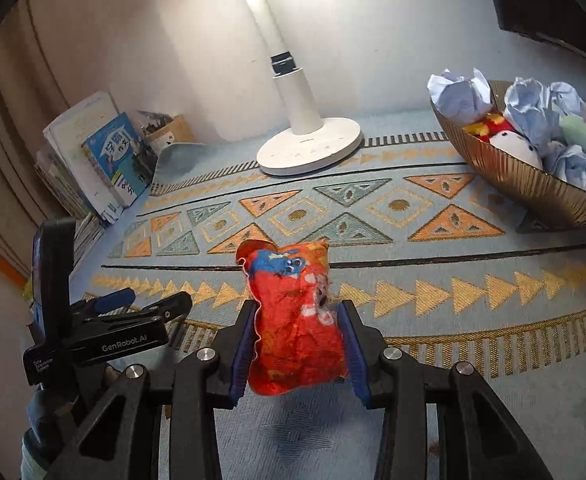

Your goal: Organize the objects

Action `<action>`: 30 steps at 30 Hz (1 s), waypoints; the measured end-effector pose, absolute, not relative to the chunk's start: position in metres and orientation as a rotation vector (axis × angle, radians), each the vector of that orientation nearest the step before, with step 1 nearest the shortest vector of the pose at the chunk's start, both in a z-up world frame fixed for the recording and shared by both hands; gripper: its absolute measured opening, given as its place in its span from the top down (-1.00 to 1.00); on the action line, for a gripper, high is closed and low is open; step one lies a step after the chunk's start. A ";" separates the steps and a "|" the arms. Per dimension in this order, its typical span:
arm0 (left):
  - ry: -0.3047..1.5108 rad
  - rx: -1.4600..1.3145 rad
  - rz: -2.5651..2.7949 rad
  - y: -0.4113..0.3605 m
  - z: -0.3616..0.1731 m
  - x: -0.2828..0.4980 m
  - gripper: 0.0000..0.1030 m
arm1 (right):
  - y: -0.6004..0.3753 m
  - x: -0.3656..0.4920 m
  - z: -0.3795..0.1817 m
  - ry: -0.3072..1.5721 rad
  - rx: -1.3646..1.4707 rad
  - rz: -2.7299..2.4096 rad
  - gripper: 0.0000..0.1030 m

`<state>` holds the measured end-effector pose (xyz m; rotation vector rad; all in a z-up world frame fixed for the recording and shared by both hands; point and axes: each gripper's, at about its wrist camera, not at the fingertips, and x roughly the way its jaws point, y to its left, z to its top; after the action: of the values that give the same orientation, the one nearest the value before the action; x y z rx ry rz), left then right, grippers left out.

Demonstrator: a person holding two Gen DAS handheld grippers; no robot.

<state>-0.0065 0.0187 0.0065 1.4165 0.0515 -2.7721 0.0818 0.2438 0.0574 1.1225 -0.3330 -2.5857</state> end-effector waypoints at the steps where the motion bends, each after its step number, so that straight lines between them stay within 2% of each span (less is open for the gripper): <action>1: 0.050 1.417 -2.772 0.019 0.007 -0.007 -0.98 | 0.245 0.080 0.056 -0.349 1.129 -2.576 0.23; 9: 0.049 1.418 -2.771 0.018 0.007 -0.007 -0.98 | 0.235 0.084 0.059 -0.281 1.091 -2.588 0.23; 14: 0.045 1.419 -2.770 0.018 0.006 -0.007 -0.98 | 0.254 0.082 0.065 -0.403 1.086 -2.566 0.23; 22: 0.044 1.419 -2.771 0.018 0.007 -0.007 -0.98 | 0.346 0.084 0.159 -0.488 0.808 -2.827 0.23; 26: 0.044 1.419 -2.771 0.017 0.007 -0.007 -0.98 | 0.408 0.046 0.173 -0.559 0.840 -2.991 0.23; 27: 0.044 1.419 -2.771 0.017 0.007 -0.007 -0.98 | 0.419 0.036 0.172 -0.574 0.847 -3.010 0.16; 28: 0.043 1.419 -2.770 0.017 0.007 -0.007 -0.98 | 0.427 0.026 0.169 -0.560 0.871 -3.029 0.00; 29: 0.043 1.419 -2.771 0.017 0.007 -0.007 -0.98 | 0.435 0.015 0.163 -0.533 0.929 -3.045 -0.33; 30: 0.044 1.419 -2.771 0.017 0.007 -0.007 -0.98 | 0.441 0.007 0.156 -0.519 1.001 -3.066 -0.33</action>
<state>-0.0068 0.0170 0.0070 1.4193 0.0437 -2.7709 0.0075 0.4413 0.1557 1.0010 -0.5191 -3.0664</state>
